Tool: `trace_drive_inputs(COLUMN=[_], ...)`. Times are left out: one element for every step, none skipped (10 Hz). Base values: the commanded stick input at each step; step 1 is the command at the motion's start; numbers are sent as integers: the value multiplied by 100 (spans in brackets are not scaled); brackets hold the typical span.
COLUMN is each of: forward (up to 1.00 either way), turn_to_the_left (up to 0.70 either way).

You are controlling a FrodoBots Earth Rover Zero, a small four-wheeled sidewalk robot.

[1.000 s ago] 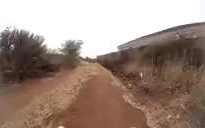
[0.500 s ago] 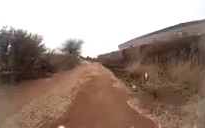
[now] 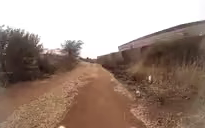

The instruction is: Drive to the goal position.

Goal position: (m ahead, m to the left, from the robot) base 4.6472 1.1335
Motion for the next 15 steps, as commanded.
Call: trace_drive_inputs(forward=[50,50,50,50,50,50,50,50,50,50,50,50,50,50,50], turn_to_the_left=[0,0,0,0,0,0,0,0,0,0,0,0,0,0,0])
